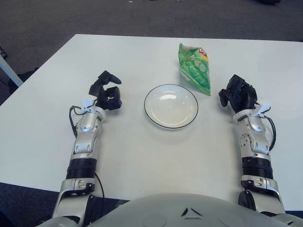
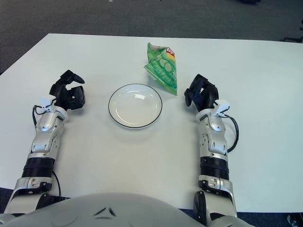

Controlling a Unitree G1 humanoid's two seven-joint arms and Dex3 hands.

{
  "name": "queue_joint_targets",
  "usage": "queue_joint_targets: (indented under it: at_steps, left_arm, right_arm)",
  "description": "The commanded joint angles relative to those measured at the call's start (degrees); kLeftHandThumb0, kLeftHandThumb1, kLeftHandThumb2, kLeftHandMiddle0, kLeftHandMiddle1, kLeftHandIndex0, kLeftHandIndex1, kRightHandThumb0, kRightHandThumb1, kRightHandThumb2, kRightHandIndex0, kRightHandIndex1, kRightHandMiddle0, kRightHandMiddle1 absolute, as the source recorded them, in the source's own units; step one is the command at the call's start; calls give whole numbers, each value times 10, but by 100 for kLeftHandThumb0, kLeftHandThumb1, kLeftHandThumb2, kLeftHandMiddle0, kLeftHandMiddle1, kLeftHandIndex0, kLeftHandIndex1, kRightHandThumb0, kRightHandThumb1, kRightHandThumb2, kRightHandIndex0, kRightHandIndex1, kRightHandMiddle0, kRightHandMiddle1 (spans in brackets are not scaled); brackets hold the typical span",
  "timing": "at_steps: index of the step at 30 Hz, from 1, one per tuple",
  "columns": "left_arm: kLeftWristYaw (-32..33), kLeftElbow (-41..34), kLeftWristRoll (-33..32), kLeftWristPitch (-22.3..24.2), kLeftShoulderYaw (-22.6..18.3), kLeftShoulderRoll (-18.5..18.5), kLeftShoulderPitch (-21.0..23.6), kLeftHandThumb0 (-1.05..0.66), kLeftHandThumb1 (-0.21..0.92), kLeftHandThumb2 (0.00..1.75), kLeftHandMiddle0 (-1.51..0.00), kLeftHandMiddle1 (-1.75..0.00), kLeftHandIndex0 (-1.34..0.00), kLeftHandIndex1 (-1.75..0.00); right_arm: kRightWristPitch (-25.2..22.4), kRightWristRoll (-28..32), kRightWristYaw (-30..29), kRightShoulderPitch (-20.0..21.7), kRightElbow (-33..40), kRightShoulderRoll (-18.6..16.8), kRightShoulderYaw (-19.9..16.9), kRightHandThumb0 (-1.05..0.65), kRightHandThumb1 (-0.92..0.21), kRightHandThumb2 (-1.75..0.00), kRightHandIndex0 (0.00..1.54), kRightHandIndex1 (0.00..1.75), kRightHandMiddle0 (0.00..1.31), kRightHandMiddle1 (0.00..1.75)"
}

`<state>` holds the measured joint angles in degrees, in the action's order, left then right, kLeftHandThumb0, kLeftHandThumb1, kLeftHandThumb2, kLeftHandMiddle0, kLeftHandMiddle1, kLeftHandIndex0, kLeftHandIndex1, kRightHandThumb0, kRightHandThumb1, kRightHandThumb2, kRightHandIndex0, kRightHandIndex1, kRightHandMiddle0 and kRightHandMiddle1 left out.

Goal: Put the snack into the plate.

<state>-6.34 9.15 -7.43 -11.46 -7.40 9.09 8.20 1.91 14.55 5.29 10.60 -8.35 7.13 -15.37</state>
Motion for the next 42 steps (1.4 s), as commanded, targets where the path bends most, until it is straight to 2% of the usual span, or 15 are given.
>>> queue_joint_targets:
  at_steps: [1, 17, 28, 42]
  left_arm:
    - [-4, 52, 3, 0, 8, -24, -79, -47, 36, 126, -123, -175, -58, -175]
    - [-7, 55, -1, 5, 6, -25, -75, -47, 36, 127, -122, -175, -58, -175]
    - [-3, 78, 5, -8, 7, -26, -60, -46, 38, 123, -121, -175, -56, -175]
    - [2, 113, 14, -23, 9, -30, -32, -46, 38, 123, -120, -175, -56, -175]
  right_arm:
    - [-1, 0, -4, -67, -37, -26, 1, -47, -78, -93, 141, 175, 108, 175]
    - [2, -1, -2, -64, -43, -25, 1, -47, -78, -93, 142, 175, 108, 175]
    - [3, 0, -5, -49, -64, -23, -4, -47, -76, -92, 139, 175, 105, 175]
    - [38, -10, -5, -16, -122, -12, -13, -47, -77, -93, 139, 175, 105, 175]
